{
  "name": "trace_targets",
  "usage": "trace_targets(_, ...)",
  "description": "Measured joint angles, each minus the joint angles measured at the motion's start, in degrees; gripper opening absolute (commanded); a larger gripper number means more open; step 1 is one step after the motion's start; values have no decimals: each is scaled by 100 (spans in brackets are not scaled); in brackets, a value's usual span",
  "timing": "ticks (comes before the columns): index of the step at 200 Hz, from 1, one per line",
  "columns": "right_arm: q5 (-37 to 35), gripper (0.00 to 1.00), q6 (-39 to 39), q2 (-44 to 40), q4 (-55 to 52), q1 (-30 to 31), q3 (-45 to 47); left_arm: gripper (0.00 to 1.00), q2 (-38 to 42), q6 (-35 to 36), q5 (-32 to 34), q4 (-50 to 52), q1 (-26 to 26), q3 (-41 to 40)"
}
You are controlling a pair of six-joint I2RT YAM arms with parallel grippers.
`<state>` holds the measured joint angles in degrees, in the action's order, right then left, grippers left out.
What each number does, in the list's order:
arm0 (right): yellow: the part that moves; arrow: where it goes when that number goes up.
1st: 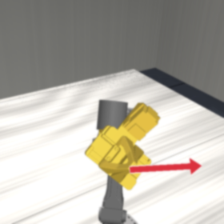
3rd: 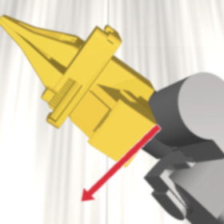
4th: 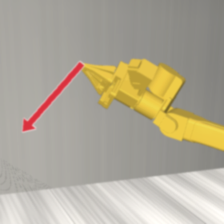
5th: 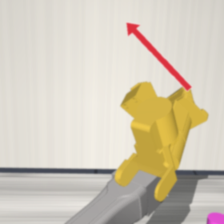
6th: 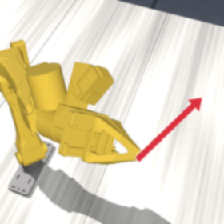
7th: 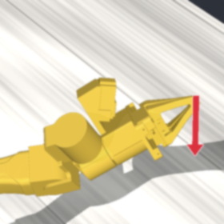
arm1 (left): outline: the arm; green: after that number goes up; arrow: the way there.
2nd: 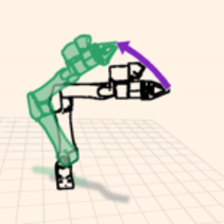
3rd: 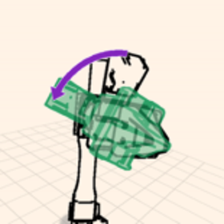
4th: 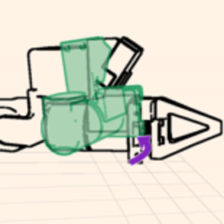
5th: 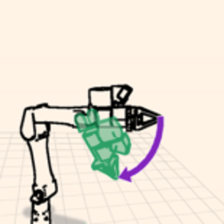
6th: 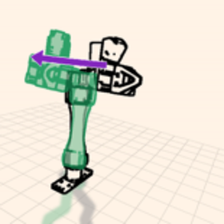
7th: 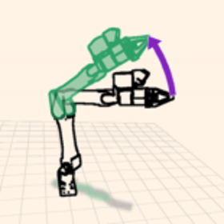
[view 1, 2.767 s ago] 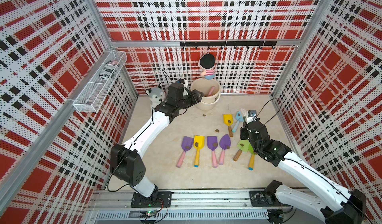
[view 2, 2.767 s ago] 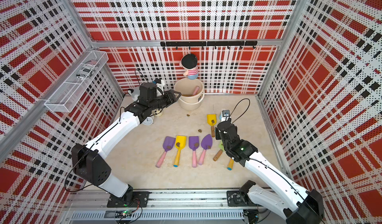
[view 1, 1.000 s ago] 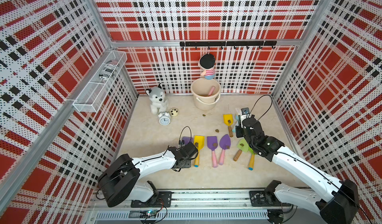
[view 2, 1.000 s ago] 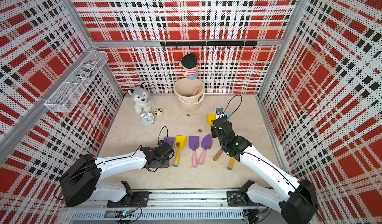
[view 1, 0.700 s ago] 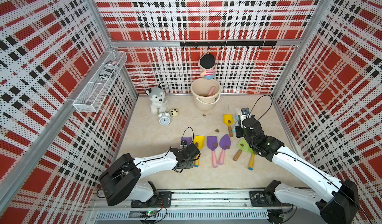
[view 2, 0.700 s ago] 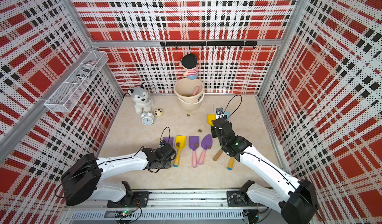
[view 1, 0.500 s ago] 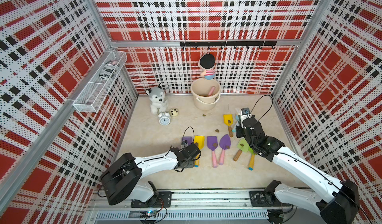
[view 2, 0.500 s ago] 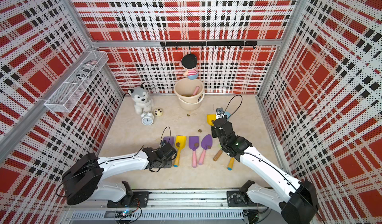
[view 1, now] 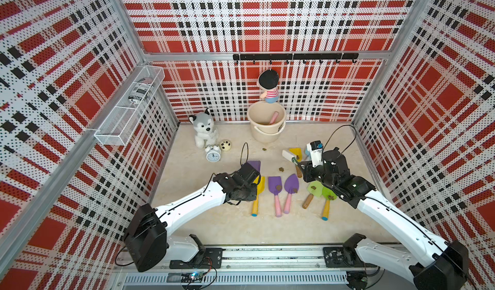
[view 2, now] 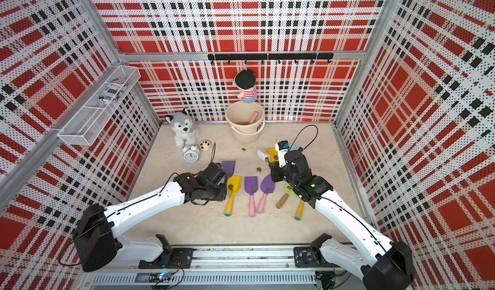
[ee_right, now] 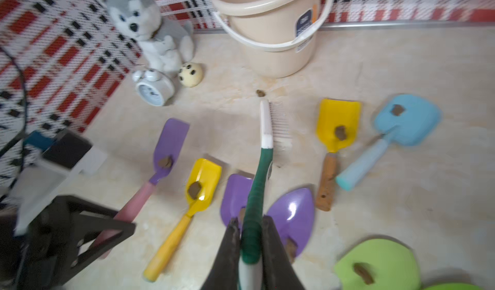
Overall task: Brush the soil off the hand trowel and place it into the bucket
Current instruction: Pick up the hand trowel from the center of the board, then brush off the soil from the hand trowel.
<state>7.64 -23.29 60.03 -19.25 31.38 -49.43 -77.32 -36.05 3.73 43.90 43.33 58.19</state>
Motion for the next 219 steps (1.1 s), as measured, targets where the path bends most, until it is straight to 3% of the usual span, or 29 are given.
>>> trace_targets(34, 1156, 0, -702, -201, 442, 0, 302, 0, -70, 693, 4, 426, -413, 610)
trace_targets(109, 2306, 0, -2404, -623, 2271, 0, 1248, 0, -321, 1193, -48, 841, -540, 643)
trace_targets(172, 2625, 0, -2955, 313, 3410, 0, 1340, 0, -323, 1235, -245, 835, -442, 796)
trace_targets(219, 2623, 0, -3082, 898, 3689, 0, 1342, 0, -341, 1239, -313, 837, -299, 796)
